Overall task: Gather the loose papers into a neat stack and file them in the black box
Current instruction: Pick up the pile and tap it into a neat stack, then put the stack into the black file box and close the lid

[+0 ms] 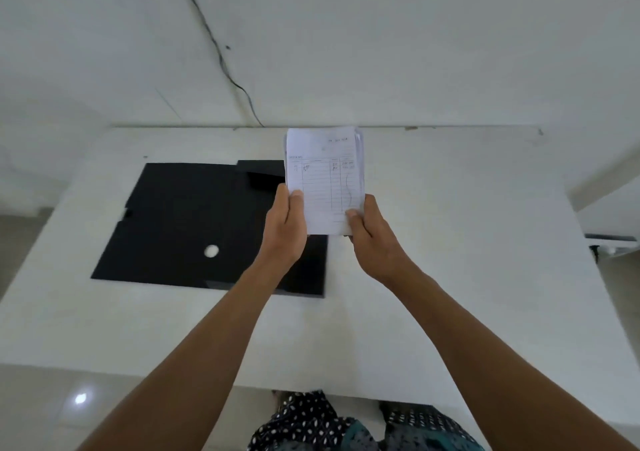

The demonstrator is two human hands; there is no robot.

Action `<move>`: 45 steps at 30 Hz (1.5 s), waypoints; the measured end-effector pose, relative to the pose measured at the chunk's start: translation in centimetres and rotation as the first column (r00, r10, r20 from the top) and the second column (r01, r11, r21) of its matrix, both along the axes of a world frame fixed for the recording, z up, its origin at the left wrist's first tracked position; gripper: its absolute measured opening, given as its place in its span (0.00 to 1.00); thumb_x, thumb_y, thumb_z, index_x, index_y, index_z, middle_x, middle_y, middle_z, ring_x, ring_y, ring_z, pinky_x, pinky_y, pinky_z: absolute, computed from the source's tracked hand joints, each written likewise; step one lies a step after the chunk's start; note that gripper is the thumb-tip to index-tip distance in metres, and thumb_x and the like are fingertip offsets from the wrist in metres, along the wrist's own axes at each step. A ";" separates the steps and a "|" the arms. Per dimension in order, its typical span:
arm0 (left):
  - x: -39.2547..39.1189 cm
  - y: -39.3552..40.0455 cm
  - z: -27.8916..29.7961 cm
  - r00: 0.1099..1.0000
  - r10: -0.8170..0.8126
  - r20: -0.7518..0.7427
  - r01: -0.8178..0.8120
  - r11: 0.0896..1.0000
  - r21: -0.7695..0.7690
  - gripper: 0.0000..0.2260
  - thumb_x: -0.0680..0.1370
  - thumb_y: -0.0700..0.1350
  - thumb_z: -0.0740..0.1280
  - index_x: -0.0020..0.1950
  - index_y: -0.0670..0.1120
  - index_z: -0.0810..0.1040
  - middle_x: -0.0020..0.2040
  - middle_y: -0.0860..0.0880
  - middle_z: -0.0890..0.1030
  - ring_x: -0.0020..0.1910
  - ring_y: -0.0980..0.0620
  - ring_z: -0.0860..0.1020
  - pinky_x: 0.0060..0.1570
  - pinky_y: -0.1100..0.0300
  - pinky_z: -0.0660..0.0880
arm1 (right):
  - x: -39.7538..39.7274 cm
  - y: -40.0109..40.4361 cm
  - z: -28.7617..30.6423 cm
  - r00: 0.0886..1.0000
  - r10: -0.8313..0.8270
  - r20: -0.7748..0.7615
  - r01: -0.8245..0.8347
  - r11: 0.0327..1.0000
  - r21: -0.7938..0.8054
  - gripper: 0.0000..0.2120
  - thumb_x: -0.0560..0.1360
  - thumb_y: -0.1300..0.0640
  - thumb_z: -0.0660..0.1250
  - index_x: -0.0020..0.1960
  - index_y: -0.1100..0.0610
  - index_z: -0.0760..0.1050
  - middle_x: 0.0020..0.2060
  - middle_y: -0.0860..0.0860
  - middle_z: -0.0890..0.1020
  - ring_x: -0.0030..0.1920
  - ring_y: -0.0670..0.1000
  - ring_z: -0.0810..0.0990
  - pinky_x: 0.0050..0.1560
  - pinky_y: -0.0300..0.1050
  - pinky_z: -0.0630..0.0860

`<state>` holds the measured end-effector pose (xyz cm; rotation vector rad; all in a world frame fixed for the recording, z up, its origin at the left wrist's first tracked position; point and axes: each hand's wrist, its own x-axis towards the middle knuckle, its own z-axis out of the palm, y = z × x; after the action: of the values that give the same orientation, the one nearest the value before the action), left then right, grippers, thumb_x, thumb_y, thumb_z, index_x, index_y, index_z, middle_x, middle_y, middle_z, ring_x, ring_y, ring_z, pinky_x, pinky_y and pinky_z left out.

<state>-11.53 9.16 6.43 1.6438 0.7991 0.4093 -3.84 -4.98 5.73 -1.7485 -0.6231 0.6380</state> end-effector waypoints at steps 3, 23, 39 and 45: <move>-3.0 4.1 -0.3 0.998 -0.036 -0.058 0.036 0.999 -0.002 0.12 0.86 0.48 0.53 0.49 0.44 0.69 0.47 0.45 0.79 0.41 0.51 0.76 0.31 0.65 0.72 | -2.9 4.0 -0.8 0.999 -0.017 -0.047 0.016 1.000 -0.016 0.09 0.87 0.56 0.52 0.61 0.61 0.65 0.54 0.49 0.77 0.51 0.48 0.78 0.50 0.48 0.83; -4.3 12.0 -9.7 0.832 -0.102 -0.545 0.159 0.986 0.059 0.12 0.86 0.48 0.49 0.48 0.45 0.66 0.38 0.47 0.70 0.34 0.52 0.67 0.37 0.53 0.66 | -3.0 8.3 -8.4 0.940 -0.341 -0.011 0.276 0.777 -0.566 0.20 0.86 0.51 0.57 0.74 0.56 0.70 0.67 0.55 0.76 0.66 0.56 0.76 0.66 0.49 0.72; 0.2 7.3 -9.6 0.684 -0.053 -0.727 0.309 0.924 0.224 0.14 0.86 0.50 0.52 0.62 0.44 0.71 0.56 0.44 0.79 0.52 0.47 0.78 0.49 0.52 0.77 | -2.2 8.1 -9.9 0.964 -0.267 0.021 0.235 0.806 -0.544 0.20 0.85 0.50 0.58 0.75 0.54 0.70 0.66 0.53 0.77 0.63 0.53 0.76 0.65 0.47 0.74; -1.0 8.1 -8.7 0.725 0.043 -0.687 0.253 0.912 0.324 0.22 0.85 0.54 0.54 0.75 0.44 0.66 0.69 0.42 0.71 0.65 0.44 0.73 0.64 0.47 0.72 | -2.0 7.9 -9.9 0.964 -0.264 0.000 0.224 0.817 -0.532 0.21 0.84 0.49 0.60 0.74 0.54 0.71 0.66 0.53 0.78 0.63 0.54 0.78 0.65 0.48 0.76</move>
<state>-12.48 17.22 -2.30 2.2669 1.2126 -0.1719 -5.84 2.93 -4.22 -2.2610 -0.1585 0.7332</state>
